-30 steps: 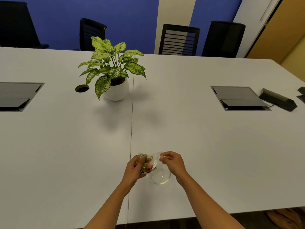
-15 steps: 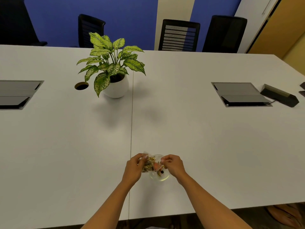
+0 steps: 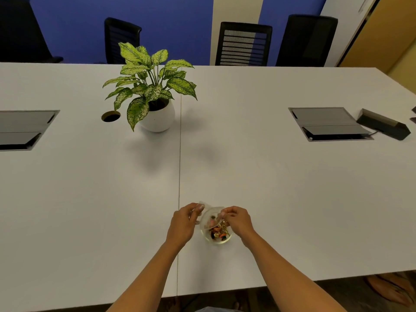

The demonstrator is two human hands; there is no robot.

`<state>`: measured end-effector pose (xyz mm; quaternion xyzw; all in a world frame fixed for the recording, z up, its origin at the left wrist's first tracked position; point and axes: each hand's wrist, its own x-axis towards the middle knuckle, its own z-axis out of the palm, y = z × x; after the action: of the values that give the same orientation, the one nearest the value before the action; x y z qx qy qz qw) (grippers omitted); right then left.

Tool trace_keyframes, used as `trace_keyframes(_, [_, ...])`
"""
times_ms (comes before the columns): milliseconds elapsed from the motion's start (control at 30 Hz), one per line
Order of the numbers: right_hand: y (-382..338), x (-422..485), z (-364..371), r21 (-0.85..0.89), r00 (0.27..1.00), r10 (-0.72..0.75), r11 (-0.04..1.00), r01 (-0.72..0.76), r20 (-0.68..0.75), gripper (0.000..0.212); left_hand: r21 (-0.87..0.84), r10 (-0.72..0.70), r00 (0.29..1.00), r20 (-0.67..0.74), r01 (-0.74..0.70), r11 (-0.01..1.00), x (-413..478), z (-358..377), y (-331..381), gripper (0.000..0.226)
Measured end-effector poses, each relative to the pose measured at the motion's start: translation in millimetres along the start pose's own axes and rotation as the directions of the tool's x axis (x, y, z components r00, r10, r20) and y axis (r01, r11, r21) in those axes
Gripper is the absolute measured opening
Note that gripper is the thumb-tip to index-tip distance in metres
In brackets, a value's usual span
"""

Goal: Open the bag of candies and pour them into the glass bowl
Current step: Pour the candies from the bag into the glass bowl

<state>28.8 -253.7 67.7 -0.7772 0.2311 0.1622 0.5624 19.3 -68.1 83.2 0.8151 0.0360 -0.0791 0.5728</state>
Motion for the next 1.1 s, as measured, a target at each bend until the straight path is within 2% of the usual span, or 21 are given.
trace_keyframes(133, [1,0,0,0.017,1.000,0.000,1.000,0.000,0.001,0.012,0.035,-0.024,1.000,0.005,0.024,0.999,1,-2,1,0.020])
trace_keyframes(233, [3,-1,1,-0.043,1.000,-0.022,0.999,0.022,0.001,0.017,0.052,-0.046,0.999,0.003,0.046,0.998,1,-3,-2,0.027])
trace_keyframes(367, [7,-1,2,0.032,0.998,-0.058,0.998,0.058,-0.013,0.014,0.023,-0.044,0.999,-0.022,0.045,0.999,-1,-3,-3,0.027])
trace_keyframes(433, [9,-1,3,0.068,0.998,-0.061,0.996,0.059,0.024,0.003,-0.027,-0.056,0.997,-0.055,0.054,0.998,-2,-4,-4,0.026])
trace_keyframes(467, [9,-1,4,0.096,0.998,-0.049,0.994,0.045,0.039,0.005,-0.069,-0.065,0.995,-0.073,0.060,0.996,-2,-4,-4,0.025])
trace_keyframes(533, [7,-1,6,0.149,0.996,-0.002,0.989,-0.012,0.093,0.028,-0.162,-0.083,0.991,-0.103,0.065,0.985,-4,-5,-3,0.025])
trace_keyframes(600, [2,-2,7,0.198,0.978,0.037,0.977,-0.079,0.207,0.045,-0.244,-0.103,0.986,-0.131,0.069,0.967,-4,-7,-2,0.024])
trace_keyframes(667, [-3,-3,8,0.282,0.950,0.037,0.951,-0.130,0.311,0.042,-0.326,-0.128,0.978,-0.163,0.069,0.943,-5,-8,-2,0.022])
trace_keyframes(733, [-8,-4,9,0.334,0.953,0.009,0.935,-0.115,0.302,0.032,-0.398,-0.162,0.971,-0.178,0.079,0.914,-7,-12,-4,0.021])
trace_keyframes(800, [-14,-3,11,0.366,0.979,-0.016,0.929,-0.062,0.205,0.027,-0.439,-0.209,0.966,-0.152,0.124,0.890,-11,-18,-8,0.020])
trace_keyframes(900, [-24,1,12,0.241,0.990,-0.115,0.966,0.091,0.085,0.017,-0.387,-0.262,0.956,-0.132,0.194,0.901,-14,-33,-19,0.015])
trace_keyframes(1000, [-33,6,16,0.045,0.965,-0.242,0.970,0.239,0.103,0.007,-0.300,-0.297,0.950,-0.099,0.257,0.919,-16,-51,-25,0.007])
trace_keyframes(1100, [-41,9,23,-0.043,0.944,-0.292,0.952,0.302,0.156,0.007,-0.142,-0.286,0.958,-0.032,0.278,0.950,-13,-63,-28,0.013])
